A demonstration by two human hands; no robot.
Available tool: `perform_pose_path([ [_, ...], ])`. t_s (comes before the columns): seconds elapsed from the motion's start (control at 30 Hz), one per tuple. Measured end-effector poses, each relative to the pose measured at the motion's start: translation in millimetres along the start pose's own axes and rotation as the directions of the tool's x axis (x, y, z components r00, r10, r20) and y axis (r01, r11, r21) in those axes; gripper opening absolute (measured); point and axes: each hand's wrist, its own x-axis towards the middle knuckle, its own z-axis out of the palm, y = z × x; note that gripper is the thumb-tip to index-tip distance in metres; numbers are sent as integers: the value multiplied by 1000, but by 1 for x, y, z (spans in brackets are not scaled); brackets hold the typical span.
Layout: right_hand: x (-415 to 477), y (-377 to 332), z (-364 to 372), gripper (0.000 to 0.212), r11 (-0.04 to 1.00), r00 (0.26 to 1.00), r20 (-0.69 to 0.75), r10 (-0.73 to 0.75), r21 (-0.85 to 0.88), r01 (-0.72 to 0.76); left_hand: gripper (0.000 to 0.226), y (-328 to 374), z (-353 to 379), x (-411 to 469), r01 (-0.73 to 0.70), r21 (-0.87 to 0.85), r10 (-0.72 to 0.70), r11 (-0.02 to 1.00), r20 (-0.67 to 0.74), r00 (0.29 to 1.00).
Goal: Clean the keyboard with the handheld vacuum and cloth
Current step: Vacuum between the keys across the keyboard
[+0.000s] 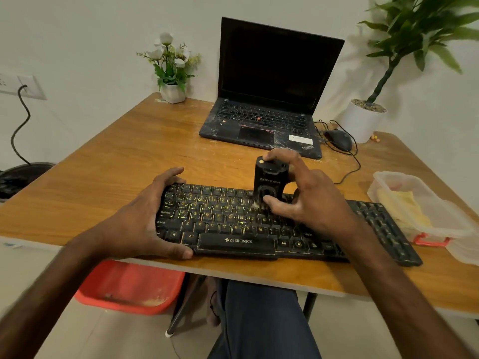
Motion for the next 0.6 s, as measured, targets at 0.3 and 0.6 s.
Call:
perform_pose_path([
  [0.3, -9, 3, -1, 71, 996, 999, 31, -45, 79, 42, 144, 1, 1, 0, -6, 33, 6, 999, -4, 1000],
  [0.6, -18, 1, -12, 71, 952, 991, 131, -18, 305, -23, 144, 0, 1, 0, 8, 24, -8, 1000, -3, 1000],
])
